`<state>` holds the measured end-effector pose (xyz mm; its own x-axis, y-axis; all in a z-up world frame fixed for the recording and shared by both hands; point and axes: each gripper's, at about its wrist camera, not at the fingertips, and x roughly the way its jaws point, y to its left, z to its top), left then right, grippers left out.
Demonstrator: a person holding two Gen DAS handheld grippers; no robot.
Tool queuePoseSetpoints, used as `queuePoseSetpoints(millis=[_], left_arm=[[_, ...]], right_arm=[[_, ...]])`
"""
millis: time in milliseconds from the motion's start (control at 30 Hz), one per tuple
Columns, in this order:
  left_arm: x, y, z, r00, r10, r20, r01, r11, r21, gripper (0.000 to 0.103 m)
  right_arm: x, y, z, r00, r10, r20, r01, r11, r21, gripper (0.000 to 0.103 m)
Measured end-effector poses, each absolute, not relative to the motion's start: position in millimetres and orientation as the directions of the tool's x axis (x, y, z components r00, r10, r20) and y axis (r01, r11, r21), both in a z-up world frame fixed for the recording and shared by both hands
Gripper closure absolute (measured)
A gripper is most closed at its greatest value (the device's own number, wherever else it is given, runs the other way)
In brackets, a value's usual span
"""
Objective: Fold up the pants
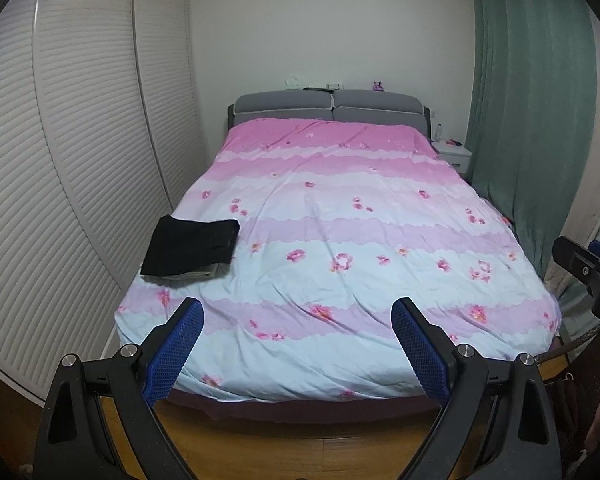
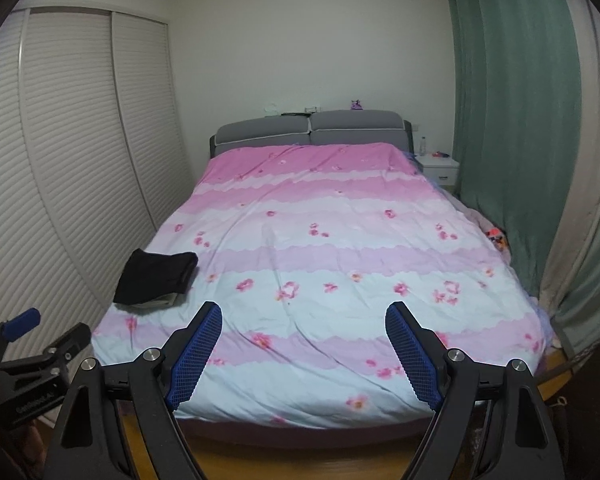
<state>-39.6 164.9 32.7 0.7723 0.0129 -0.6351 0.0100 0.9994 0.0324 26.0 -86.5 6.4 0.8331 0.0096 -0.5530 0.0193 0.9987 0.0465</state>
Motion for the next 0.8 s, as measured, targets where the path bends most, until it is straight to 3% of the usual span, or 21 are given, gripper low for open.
queuePoseSetpoints(millis=[800], left_arm=[[-49,157,43,0.781,0.009,-0.624,0.018,0.999,0.036,0.007]], right_arm=[[16,-98,16,0.852,-0.023,-0.522,0.047,0.998,0.032,0.019]])
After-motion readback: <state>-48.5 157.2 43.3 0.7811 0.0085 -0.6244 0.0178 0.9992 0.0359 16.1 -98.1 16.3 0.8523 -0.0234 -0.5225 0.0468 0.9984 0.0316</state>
